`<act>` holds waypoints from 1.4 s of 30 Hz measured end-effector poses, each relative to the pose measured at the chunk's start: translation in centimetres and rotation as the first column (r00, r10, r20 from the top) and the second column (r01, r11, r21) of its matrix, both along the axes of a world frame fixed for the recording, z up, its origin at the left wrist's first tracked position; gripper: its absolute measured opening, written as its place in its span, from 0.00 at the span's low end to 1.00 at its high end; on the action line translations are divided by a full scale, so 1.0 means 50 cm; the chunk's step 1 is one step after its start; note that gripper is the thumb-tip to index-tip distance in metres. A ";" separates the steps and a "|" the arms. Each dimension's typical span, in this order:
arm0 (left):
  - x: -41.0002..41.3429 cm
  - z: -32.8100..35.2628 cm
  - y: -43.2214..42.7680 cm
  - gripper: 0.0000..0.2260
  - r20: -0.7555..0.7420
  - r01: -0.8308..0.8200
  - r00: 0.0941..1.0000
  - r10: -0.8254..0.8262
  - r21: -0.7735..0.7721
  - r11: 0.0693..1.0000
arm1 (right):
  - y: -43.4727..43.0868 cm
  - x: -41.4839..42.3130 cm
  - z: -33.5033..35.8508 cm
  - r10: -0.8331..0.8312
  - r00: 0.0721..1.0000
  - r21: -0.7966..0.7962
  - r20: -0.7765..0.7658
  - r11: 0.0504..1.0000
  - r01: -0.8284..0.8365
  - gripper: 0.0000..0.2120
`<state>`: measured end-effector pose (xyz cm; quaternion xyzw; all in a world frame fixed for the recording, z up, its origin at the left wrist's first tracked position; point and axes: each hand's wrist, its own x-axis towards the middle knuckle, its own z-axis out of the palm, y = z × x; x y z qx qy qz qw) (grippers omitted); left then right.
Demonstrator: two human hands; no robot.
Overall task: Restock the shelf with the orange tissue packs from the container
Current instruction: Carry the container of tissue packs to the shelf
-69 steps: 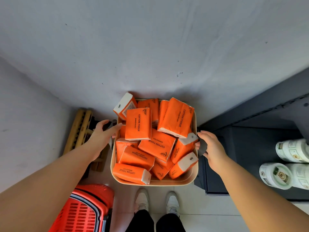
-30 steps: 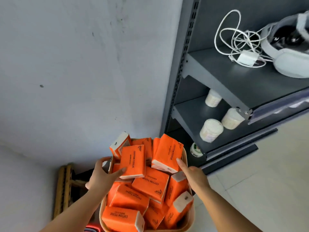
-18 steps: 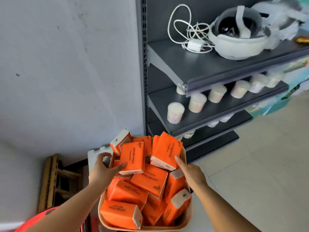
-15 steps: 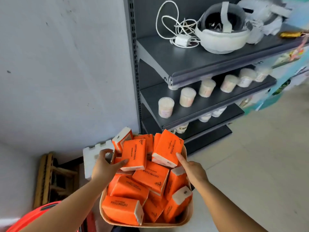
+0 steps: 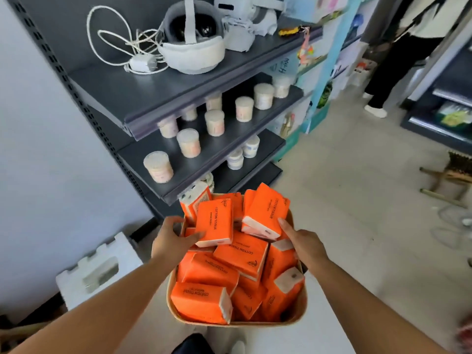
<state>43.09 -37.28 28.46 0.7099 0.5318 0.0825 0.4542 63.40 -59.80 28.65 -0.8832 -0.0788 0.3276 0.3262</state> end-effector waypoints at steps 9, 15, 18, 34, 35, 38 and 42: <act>0.257 0.039 -0.029 0.26 0.080 0.308 0.946 -0.313 0.069 0.949 | -0.126 0.142 0.028 -0.335 0.942 0.034 -0.002 0.942 0.335 0.36; 0.445 0.063 -0.030 0.24 0.149 0.469 0.868 -0.474 0.069 0.881 | -0.181 0.228 0.064 -0.498 0.866 0.087 0.046 0.866 0.493 0.37; 0.546 0.079 -0.037 0.23 0.164 0.532 0.828 -0.537 0.075 0.843 | -0.205 0.284 0.085 -0.580 0.811 0.085 0.076 0.814 0.574 0.35; 1.101 0.163 -0.216 0.21 0.141 0.733 0.628 -0.766 0.223 0.642 | -0.384 0.653 0.137 -0.801 0.587 0.146 0.118 0.598 0.788 0.39; 1.133 0.165 -0.230 0.21 0.153 0.736 0.623 -0.767 0.218 0.641 | -0.397 0.680 0.138 -0.807 0.580 0.158 0.113 0.591 0.791 0.38; 1.255 0.169 -0.285 0.22 0.207 0.717 0.637 -0.743 0.195 0.669 | -0.451 0.789 0.147 -0.823 0.564 0.209 0.068 0.565 0.799 0.42; 1.405 0.192 -0.348 0.23 0.240 0.677 0.675 -0.697 0.174 0.715 | -0.519 0.945 0.173 -0.820 0.565 0.227 0.087 0.569 0.790 0.49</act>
